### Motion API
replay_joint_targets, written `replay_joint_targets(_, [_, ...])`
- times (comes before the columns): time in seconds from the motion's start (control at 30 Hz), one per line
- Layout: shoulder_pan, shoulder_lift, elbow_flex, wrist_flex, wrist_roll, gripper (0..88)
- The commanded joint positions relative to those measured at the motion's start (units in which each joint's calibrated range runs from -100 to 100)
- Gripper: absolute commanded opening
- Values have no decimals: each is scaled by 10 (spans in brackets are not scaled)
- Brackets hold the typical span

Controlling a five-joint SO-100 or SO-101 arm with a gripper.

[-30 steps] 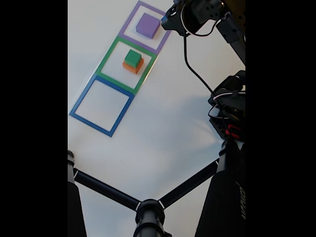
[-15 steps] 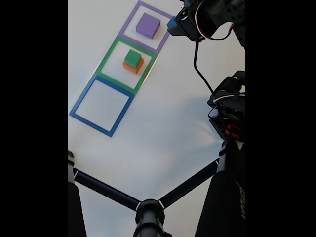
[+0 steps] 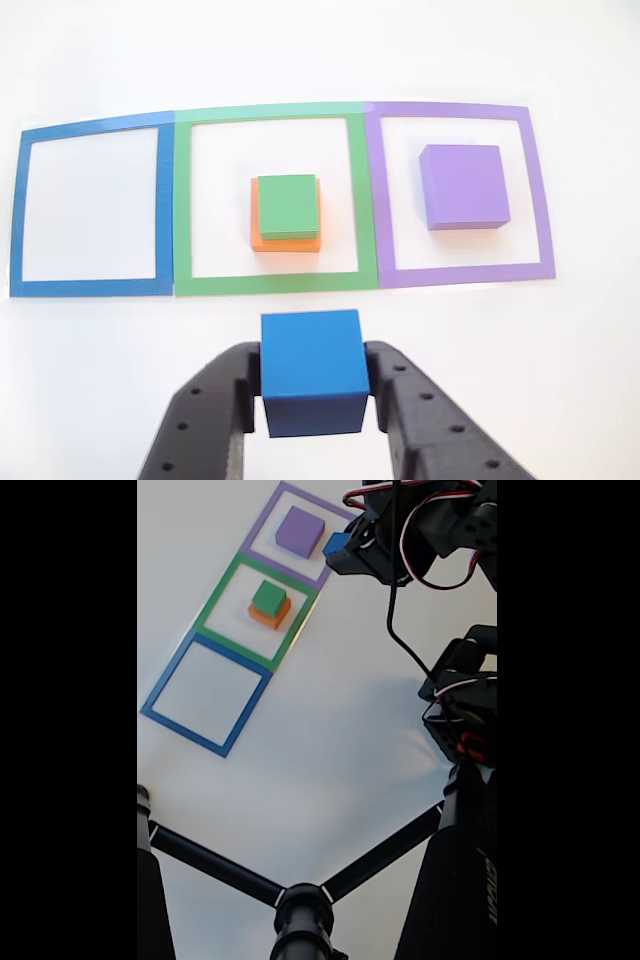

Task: Tower of hanoi

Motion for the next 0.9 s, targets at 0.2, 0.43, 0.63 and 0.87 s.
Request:
replay_joint_targets(0.2, [-48,-29,232,-279,0,14])
replay_joint_targets(0.43, [-50,-14,443,-579,0,16])
replay_joint_targets(0.63, [-34,38,606,-874,0,16])
replay_joint_targets(0.87, [-37,105,684,-1050,0,16])
